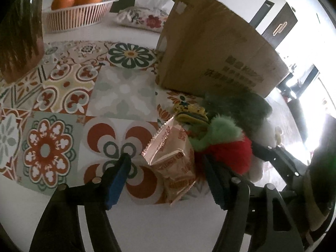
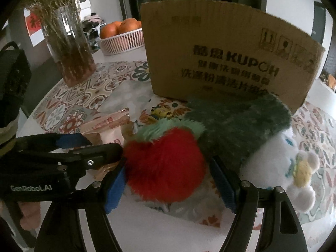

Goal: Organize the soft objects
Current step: 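Grasp the red pom-pom plush with the right tool while the left tool grasps the copper snack bag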

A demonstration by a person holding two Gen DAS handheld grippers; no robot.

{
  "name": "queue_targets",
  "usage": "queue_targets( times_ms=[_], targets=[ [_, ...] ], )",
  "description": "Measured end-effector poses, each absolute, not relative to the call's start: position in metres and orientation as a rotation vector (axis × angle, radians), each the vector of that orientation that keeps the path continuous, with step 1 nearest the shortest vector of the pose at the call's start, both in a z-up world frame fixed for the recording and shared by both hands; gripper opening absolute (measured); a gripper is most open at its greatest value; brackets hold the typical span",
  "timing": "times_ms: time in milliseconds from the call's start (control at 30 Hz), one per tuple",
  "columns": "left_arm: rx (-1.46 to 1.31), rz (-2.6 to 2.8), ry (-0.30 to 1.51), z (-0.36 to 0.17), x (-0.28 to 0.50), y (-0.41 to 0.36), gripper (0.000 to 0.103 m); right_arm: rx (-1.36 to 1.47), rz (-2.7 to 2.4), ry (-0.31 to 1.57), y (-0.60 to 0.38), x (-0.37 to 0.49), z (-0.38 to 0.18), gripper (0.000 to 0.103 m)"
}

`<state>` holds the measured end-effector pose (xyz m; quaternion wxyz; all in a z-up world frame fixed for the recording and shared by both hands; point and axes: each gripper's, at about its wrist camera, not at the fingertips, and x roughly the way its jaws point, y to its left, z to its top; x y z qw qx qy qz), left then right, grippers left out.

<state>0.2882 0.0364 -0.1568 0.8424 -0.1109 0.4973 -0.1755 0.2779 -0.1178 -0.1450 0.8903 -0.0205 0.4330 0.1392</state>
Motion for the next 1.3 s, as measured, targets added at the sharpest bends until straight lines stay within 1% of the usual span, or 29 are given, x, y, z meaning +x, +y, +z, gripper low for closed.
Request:
queue_targets(
  times_ms=[100, 167, 267, 333, 367, 400, 533, 567, 600, 633, 967, 1300],
  targets=[
    [-0.26, -0.367, 1.068, -0.163, 0.294, 0.036, 0.059, -0.04, 0.287, 0.899, -0.117, 0.283, -0.148, 0.077],
    [-0.275, -0.369, 1.062, -0.164, 0.296, 0.036, 0.057, -0.038, 0.292, 0.894, -0.116, 0.286, -0.15, 0.077],
    [-0.295, -0.381, 1.071, -0.165, 0.301, 0.034, 0.048, -0.046, 0.297, 0.889, -0.114, 0.288, -0.152, 0.076],
    [-0.306, -0.384, 1.072, -0.167, 0.302, 0.033, 0.045, -0.053, 0.296, 0.885, -0.113, 0.289, -0.153, 0.075],
    [-0.314, -0.389, 1.072, -0.168, 0.303, 0.033, 0.042, -0.051, 0.297, 0.885, -0.114, 0.29, -0.153, 0.073],
    [-0.321, -0.393, 1.074, -0.168, 0.304, 0.033, 0.041, -0.046, 0.298, 0.884, -0.114, 0.29, -0.154, 0.071],
    [-0.329, -0.401, 1.069, -0.169, 0.303, 0.032, 0.039, -0.053, 0.295, 0.876, -0.113, 0.29, -0.155, 0.059],
    [-0.325, -0.4, 1.066, -0.169, 0.302, 0.031, 0.038, -0.057, 0.3, 0.873, -0.113, 0.29, -0.155, 0.05],
    [-0.321, -0.4, 1.063, -0.169, 0.302, 0.031, 0.038, -0.057, 0.306, 0.874, -0.113, 0.29, -0.155, 0.045],
    [-0.317, -0.398, 1.06, -0.168, 0.301, 0.03, 0.038, -0.057, 0.313, 0.877, -0.113, 0.29, -0.156, 0.042],
    [-0.262, -0.36, 1.025, -0.16, 0.288, 0.029, 0.036, -0.053, 0.286, 0.847, -0.121, 0.28, -0.148, 0.04],
    [-0.159, -0.329, 0.945, -0.134, 0.269, 0.023, 0.035, -0.002, 0.266, 0.817, -0.132, 0.265, -0.132, 0.039]
  ],
)
